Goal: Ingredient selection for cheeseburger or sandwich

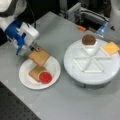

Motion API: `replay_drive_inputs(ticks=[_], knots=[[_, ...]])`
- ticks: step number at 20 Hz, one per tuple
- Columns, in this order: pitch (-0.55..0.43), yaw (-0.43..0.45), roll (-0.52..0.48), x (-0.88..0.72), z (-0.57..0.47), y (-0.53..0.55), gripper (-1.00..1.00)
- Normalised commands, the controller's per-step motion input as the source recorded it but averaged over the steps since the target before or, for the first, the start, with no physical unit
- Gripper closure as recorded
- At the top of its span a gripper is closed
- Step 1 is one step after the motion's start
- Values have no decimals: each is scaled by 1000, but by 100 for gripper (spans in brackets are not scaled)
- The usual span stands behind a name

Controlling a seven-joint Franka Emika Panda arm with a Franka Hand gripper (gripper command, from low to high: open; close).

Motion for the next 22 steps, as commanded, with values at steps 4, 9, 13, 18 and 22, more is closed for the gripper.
replay_drive_inputs(ticks=[4, 9, 13, 18, 22], knots=[[-93, 238, 217, 410, -212, -168, 100], [-100, 198, 253, 409, -280, -140, 100], [-100, 159, 259, 401, -266, -142, 100], [-91, 145, 231, 376, -141, -186, 100], [-60, 135, 195, 344, -7, -187, 100]])
